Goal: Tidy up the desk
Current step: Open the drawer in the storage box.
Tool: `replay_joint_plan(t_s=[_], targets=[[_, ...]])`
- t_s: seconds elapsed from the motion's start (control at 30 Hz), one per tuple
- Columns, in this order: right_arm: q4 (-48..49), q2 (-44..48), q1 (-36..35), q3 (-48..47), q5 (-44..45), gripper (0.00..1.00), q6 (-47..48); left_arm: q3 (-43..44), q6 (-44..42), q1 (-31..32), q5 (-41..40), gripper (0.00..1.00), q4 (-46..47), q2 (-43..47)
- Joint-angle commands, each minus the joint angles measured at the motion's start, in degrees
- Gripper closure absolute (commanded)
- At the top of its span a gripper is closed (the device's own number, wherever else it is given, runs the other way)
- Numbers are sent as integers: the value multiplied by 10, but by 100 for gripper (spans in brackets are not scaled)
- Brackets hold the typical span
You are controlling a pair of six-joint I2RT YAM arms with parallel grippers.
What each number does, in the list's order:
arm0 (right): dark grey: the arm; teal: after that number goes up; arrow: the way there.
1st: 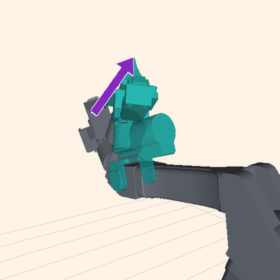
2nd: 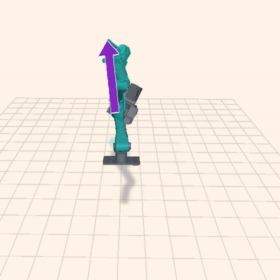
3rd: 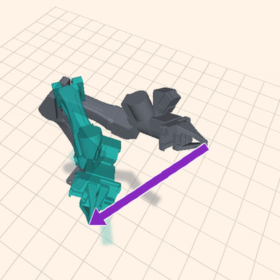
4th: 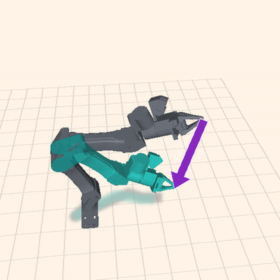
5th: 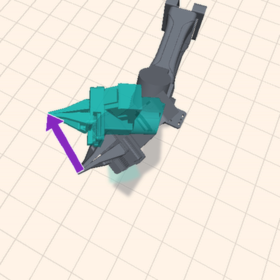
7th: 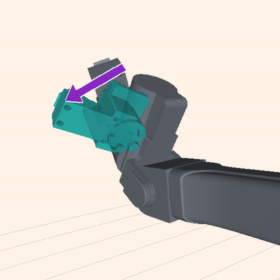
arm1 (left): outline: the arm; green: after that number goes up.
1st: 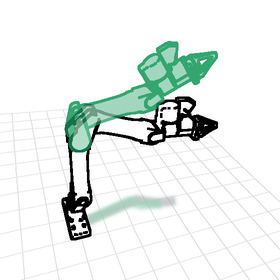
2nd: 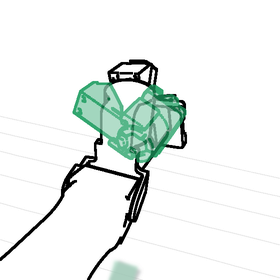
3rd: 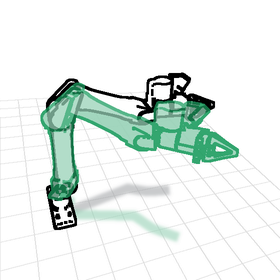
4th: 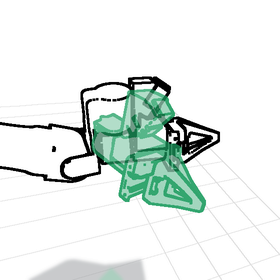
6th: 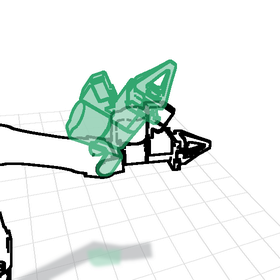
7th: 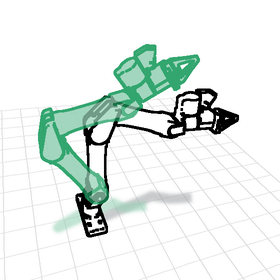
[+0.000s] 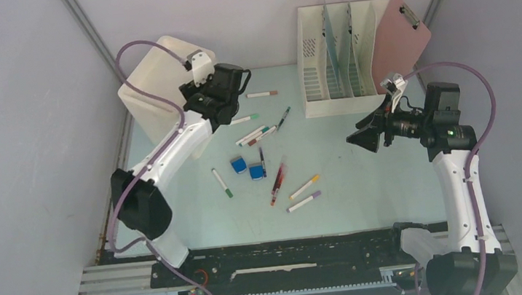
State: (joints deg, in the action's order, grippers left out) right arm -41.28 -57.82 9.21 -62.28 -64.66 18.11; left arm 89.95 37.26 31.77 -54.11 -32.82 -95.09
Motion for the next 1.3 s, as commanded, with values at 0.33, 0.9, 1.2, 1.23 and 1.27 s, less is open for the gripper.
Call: replay_joint_plan(t_s=[0.33,0.9,1.2,1.23,1.27], targets=[[11,13,-13,1,16,25,13,150,-17,0,-90,37,-33,-145],[12,20,-18,1,23,26,14,161,19,-28,-108,36,-59,-203],[13,23,-18,1,23,26,14,174,15,-44,-117,40,-55,-211],[13,24,-18,1,23,25,14,174,11,-46,-121,41,-53,-212],[13,25,-18,1,23,25,14,175,9,-48,-125,41,-51,-212]])
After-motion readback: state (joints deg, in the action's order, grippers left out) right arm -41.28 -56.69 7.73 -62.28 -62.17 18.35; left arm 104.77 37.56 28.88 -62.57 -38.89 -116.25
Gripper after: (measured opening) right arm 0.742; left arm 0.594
